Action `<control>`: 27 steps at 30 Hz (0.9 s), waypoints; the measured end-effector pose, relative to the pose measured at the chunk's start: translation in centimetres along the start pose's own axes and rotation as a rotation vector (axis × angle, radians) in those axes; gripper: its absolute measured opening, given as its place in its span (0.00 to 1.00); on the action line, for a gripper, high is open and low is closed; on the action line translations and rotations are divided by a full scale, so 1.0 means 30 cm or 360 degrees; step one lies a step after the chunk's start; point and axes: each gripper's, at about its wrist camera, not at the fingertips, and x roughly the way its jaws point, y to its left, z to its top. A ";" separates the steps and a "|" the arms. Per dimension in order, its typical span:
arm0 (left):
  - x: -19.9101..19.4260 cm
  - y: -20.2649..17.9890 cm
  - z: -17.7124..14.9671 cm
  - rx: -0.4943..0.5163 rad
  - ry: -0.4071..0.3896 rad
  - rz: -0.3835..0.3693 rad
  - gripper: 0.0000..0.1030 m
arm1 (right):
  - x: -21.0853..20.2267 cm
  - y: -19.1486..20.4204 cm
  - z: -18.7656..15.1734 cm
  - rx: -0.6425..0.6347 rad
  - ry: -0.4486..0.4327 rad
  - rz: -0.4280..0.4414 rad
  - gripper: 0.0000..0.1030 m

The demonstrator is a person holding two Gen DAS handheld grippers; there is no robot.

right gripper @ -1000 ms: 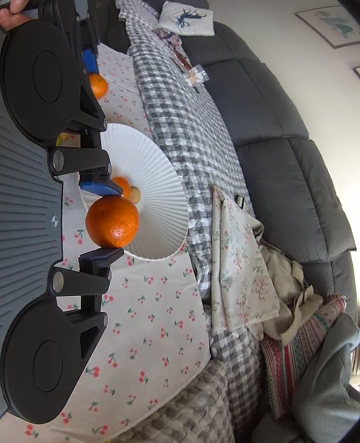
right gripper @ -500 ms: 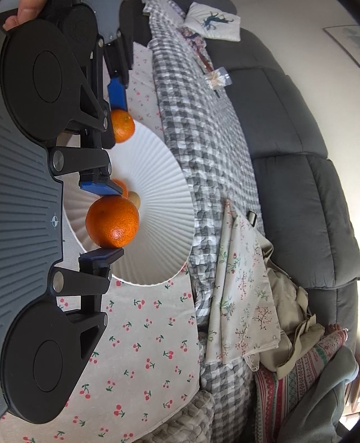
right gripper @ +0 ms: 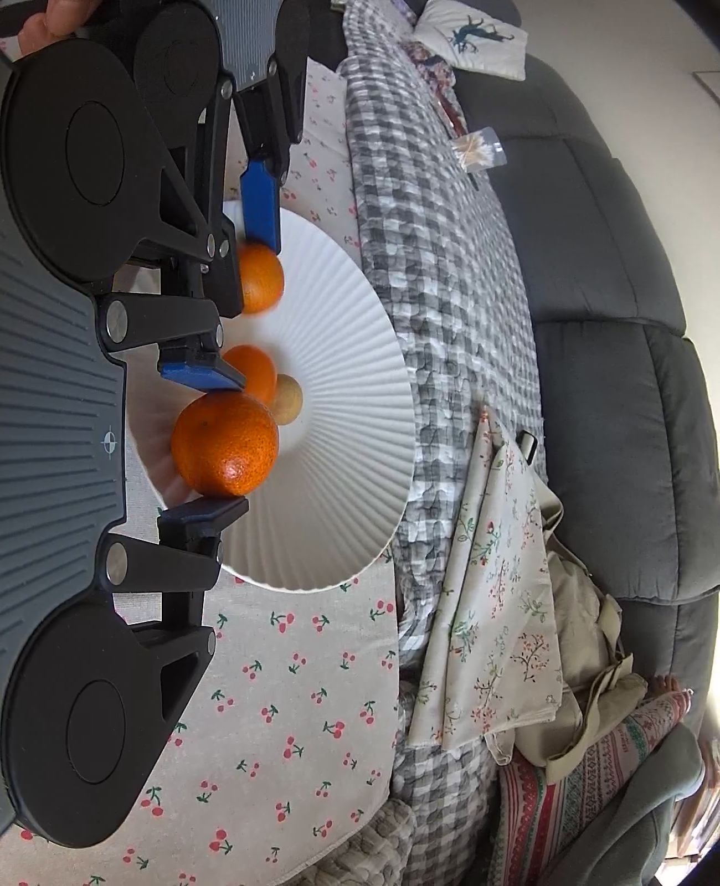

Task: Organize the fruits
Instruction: 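Carry both citrus fruits to the white bowl and open both tools, then withdraw both tools from the bowl toward the remaining fruits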

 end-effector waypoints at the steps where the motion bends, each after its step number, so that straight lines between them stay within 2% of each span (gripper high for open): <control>1: -0.008 0.007 0.004 -0.0016 -0.0006 -0.0011 0.45 | -0.003 0.000 0.001 0.0002 -0.0003 -0.0006 0.40; 5: -0.064 0.054 0.030 -0.0096 -0.0049 -0.0054 0.46 | -0.033 -0.021 0.019 0.0045 -0.0038 0.0001 0.44; 12: -0.175 0.195 0.063 -0.0315 -0.0122 -0.0006 0.51 | -0.107 -0.069 0.059 0.0168 -0.0095 0.0013 0.47; 15: -0.204 0.232 0.053 -0.0385 -0.0115 0.0021 0.52 | -0.142 -0.079 0.067 0.0203 -0.0102 0.0030 0.54; 20: -0.236 0.243 0.011 -0.0417 -0.0069 0.0059 0.56 | -0.205 -0.076 0.068 0.0213 -0.0100 0.0045 0.73; 27: -0.290 0.233 -0.064 -0.0460 -0.0009 0.0082 0.67 | -0.287 -0.079 0.056 0.0245 -0.0086 0.0038 0.85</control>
